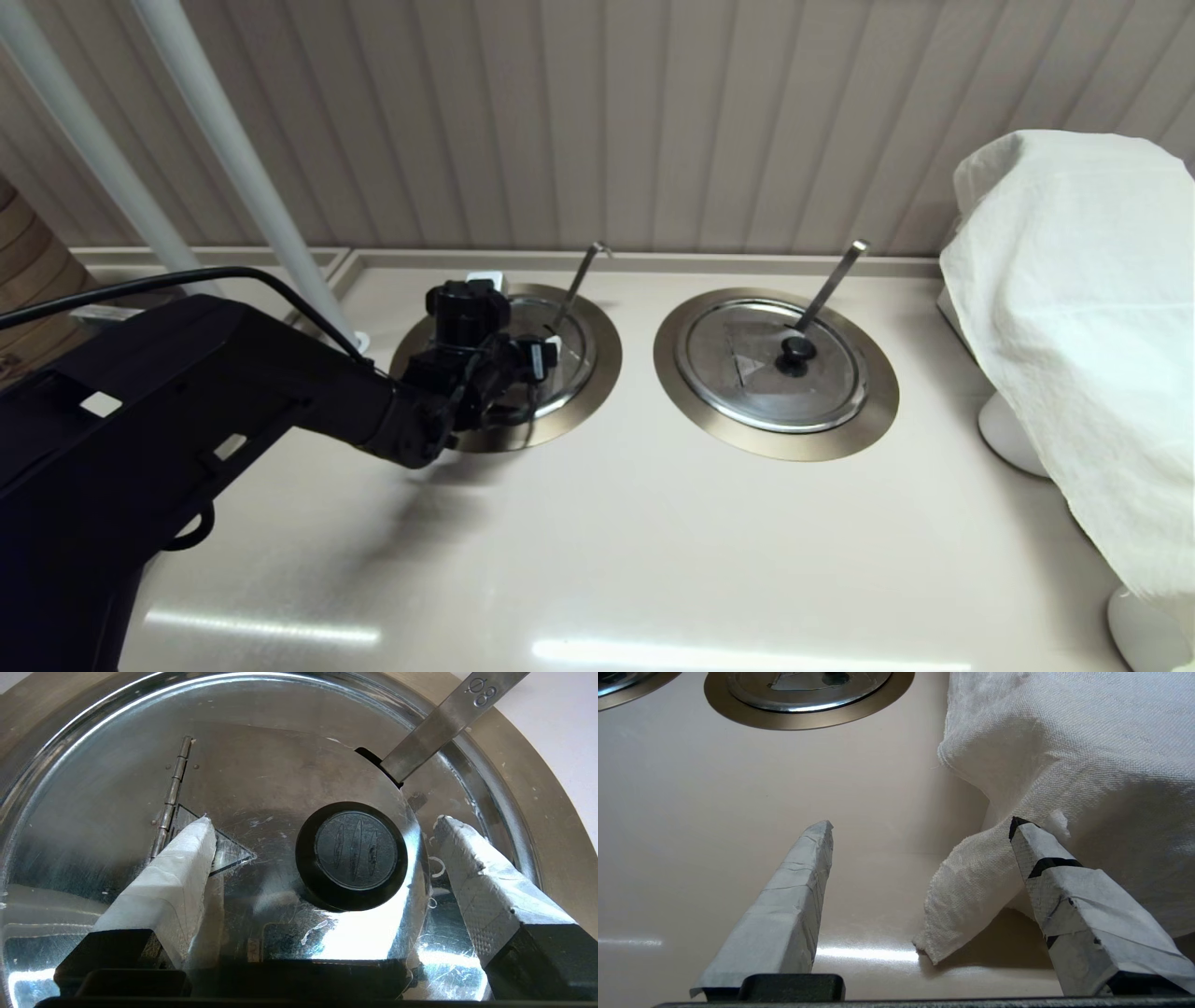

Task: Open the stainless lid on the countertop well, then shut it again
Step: Open the lid

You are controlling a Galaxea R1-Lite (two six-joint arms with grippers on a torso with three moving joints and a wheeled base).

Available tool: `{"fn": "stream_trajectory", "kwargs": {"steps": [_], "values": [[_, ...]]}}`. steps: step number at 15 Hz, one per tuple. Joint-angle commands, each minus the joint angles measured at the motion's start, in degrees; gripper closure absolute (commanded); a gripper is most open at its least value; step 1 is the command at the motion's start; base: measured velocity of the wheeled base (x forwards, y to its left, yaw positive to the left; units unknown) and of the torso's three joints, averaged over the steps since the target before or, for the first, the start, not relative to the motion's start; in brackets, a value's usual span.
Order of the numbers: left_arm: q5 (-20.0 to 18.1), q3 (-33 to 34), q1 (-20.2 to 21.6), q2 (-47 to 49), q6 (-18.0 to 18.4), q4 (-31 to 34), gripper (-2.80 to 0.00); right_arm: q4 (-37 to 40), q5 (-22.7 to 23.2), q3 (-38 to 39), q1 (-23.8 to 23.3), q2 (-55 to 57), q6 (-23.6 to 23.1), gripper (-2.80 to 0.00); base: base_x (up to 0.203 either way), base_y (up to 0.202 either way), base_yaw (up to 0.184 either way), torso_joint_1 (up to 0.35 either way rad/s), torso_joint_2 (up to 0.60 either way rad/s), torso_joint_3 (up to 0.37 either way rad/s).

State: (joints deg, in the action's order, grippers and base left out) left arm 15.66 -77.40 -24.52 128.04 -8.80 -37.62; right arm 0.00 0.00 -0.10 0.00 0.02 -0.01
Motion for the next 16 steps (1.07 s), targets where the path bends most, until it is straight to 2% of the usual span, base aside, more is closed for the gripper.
{"fn": "stream_trajectory", "kwargs": {"steps": [1, 6, 16], "values": [[0.6, 0.05, 0.09, 0.02, 0.01, -0.61, -2.8, 0.03, 0.0, 0.01, 0.0, -0.02, -0.02, -2.8, 0.0, 0.0, 0.0, 0.0, 0.0, 0.0], [0.78, 0.14, 0.88, 2.3, 1.68, -5.97, -2.8, 0.0, 0.0, 0.01, 0.0, -0.02, -0.07, -2.8, 0.0, 0.0, 0.0, 0.0, 0.0, 0.0], [0.78, 0.41, 1.25, 2.92, 2.03, -6.15, -2.8, 0.04, 0.0, 0.01, 0.0, -0.02, -0.03, -2.8, 0.0, 0.0, 0.0, 0.0, 0.0, 0.0]]}}
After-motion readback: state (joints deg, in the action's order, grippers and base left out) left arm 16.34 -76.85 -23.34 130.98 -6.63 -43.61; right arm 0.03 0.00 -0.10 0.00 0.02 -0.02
